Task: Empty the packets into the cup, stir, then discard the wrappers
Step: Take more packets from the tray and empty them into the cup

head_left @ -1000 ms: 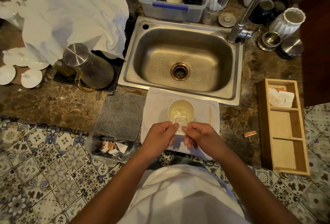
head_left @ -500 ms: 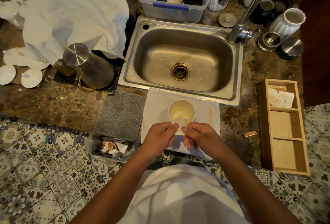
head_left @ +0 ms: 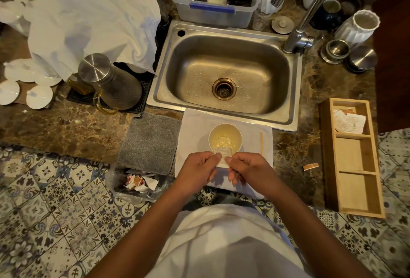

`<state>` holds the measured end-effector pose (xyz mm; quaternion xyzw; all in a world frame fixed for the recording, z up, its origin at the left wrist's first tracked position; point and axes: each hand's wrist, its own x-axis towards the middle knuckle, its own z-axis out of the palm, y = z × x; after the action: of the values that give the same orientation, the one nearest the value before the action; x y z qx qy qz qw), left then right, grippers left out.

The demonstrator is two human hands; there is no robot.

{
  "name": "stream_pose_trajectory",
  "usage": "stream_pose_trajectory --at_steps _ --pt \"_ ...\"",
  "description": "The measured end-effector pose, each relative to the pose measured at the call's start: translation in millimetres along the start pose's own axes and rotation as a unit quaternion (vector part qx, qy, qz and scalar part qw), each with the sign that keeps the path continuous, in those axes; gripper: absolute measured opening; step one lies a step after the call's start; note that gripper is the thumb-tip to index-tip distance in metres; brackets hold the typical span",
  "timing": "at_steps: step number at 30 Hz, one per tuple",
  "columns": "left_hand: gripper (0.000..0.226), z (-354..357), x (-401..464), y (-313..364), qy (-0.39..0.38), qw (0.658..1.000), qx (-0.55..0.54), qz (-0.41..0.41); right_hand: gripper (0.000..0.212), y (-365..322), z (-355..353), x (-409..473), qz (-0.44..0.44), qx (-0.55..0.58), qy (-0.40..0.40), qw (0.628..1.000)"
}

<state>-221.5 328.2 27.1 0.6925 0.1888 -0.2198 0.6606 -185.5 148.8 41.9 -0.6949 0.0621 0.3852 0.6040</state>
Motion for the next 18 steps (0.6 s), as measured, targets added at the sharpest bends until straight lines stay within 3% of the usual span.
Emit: stream_pose_trajectory --at_steps 18 --pt "0.046 -3.6 -4.8 9.1 -0.012 0.999 0.003 -0.044 0.033 0.6 -0.9 -0.1 -0.006 -0.039 0.007 0.999"
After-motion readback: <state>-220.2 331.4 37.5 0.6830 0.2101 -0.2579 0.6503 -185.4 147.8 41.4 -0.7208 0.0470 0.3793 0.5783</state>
